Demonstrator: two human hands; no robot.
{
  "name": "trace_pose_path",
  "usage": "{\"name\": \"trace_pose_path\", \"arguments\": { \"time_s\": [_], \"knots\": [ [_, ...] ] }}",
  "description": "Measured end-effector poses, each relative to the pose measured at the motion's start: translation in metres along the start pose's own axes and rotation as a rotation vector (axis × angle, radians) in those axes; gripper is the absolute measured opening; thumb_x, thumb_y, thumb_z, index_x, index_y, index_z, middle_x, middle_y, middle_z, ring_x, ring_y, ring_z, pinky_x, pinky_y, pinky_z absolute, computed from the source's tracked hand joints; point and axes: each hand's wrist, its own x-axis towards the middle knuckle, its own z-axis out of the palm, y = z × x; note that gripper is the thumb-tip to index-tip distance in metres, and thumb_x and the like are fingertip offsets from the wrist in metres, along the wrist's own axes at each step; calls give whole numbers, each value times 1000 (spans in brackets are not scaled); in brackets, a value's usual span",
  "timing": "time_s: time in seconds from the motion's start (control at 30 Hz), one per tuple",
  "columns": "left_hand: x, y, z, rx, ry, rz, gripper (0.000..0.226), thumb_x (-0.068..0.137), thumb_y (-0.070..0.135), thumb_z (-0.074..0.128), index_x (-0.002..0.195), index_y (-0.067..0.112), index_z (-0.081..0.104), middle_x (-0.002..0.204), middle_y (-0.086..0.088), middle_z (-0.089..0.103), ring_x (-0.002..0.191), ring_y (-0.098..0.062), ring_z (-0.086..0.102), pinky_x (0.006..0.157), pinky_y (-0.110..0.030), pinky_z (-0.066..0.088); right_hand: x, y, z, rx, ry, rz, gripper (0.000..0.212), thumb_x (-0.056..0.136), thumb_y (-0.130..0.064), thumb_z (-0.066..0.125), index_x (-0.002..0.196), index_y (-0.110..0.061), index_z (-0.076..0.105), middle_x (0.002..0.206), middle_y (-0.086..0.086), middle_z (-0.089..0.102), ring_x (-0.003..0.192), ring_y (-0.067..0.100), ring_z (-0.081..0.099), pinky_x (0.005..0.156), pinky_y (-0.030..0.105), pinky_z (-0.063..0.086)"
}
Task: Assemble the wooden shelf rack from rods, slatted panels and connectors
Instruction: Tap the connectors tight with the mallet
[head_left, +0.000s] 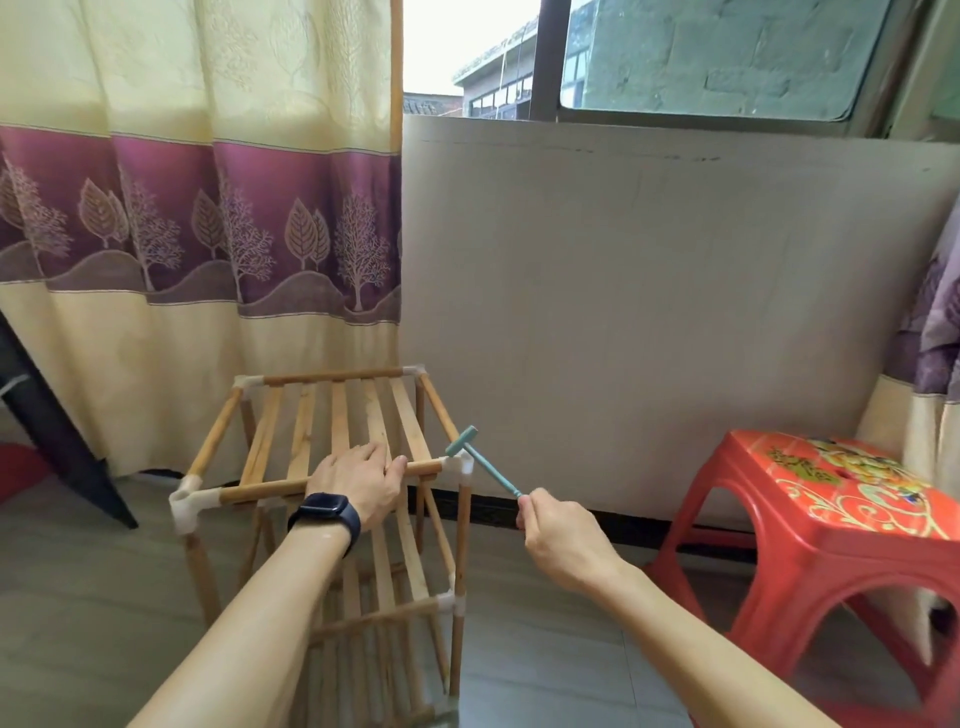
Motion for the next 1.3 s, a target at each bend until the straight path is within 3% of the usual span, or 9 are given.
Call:
{"name": "trace_pose_path", "arguments": {
  "time_s": [0.17,0.37,0.53,0.6,0.77,0.93,1.07,1.2,1.3],
  "knots": [
    [5,-1,6,-18,40,10,46,105,49,25,126,21,55,119,0,64,107,-19,59,100,-39,42,-2,-1,6,-8,78,-75,27,108,-39,29,95,-20,43,73,-2,56,74,30,53,64,41,40],
    [1,-2,7,-25,89,19,40,104,49,27,110,24,57,105,3,63,95,-16,57,93,-36,43,0,1,16,13,-20,-24,39,106,-44,28,88,-25,57,87,2,67,87,31,60,81,44,48],
    [0,-2,9,-11,128,19,44,104,50,26,111,23,60,106,3,63,99,-17,57,94,-37,43,2,-3,9,-28,46,-20,38,106,-43,23,78,-27,44,84,6,64,84,36,57,69,39,34],
    [-1,-2,8,-6,131,22,44,104,49,26,111,22,60,108,2,64,101,-18,58,95,-37,42,1,-13,-10,-19,118,-73,41,107,-41,25,75,-25,46,83,7,65,76,32,56,67,38,34],
    [1,-1,11,-1,145,18,46,103,49,26,115,22,61,112,1,64,105,-19,58,97,-39,42,-10,-36,-47,467,495,-198,39,108,-31,33,73,-17,43,49,-9,41,44,9,39,46,22,31],
    [0,0,10,9,131,19,50,104,49,25,125,20,60,122,-1,64,114,-20,57,102,-40,40,-5,-19,-15,122,9,66,31,108,-22,22,86,-16,43,90,9,61,78,29,58,65,40,40],
    [2,-1,11,20,132,17,52,104,49,25,129,19,59,129,0,62,121,-21,55,104,-40,38,-11,-25,-23,452,427,-109,43,109,-32,27,75,-13,45,65,-1,51,55,8,45,54,22,35],
    [0,-1,12,15,103,20,53,105,49,24,134,18,56,136,-2,59,128,-22,52,107,-41,36,-11,-29,-11,173,17,13,44,108,-40,22,72,-24,43,74,-1,55,75,20,56,66,36,39],
    [1,0,11,11,104,29,53,105,49,24,136,19,56,139,-2,58,130,-22,50,109,-41,35,-13,-31,-10,341,352,-98,42,109,-36,26,73,-21,43,61,-4,52,57,8,52,53,20,36]
  ]
}}
